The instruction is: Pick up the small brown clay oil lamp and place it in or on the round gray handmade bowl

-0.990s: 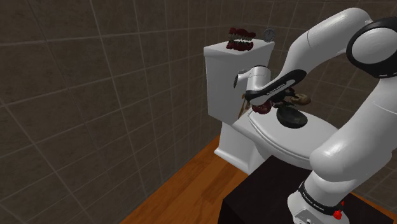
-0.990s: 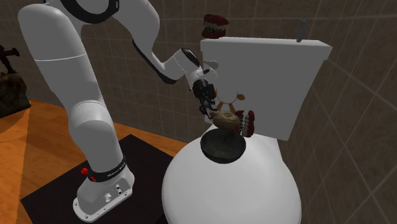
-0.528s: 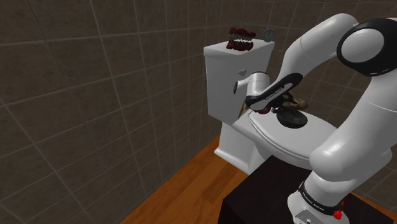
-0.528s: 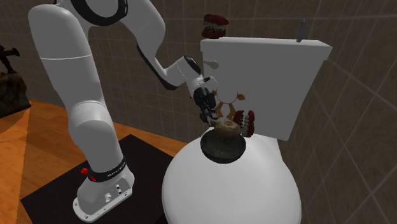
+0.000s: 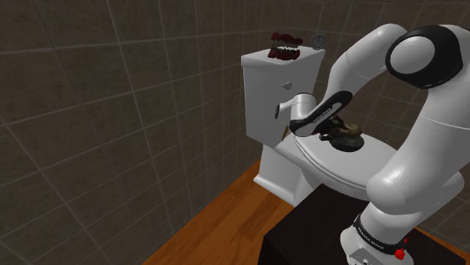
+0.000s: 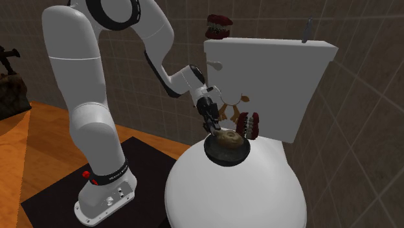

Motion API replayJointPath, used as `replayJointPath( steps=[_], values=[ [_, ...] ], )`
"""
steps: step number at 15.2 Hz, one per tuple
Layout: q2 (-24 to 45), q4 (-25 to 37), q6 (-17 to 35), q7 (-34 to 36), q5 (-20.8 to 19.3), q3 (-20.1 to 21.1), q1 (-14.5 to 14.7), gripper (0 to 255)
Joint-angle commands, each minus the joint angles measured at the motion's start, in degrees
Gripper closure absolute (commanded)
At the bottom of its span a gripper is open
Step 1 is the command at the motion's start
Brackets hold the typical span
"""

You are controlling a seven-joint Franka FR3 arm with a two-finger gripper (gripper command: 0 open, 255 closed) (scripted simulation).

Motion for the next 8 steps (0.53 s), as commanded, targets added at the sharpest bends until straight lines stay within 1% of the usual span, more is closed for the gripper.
replayJointPath(
  steps=[1, 6, 7, 8],
  values=[
    [0.3, 0.1, 0.1, 0.2, 0.0, 0.0, 0.0, 255],
    [0.3, 0.1, 0.1, 0.2, 0.0, 0.0, 0.0, 255],
    [0.3, 0.1, 0.1, 0.2, -0.1, 0.0, 0.0, 0],
    [0.3, 0.1, 0.1, 0.2, -0.1, 0.0, 0.0, 0]
  ],
)
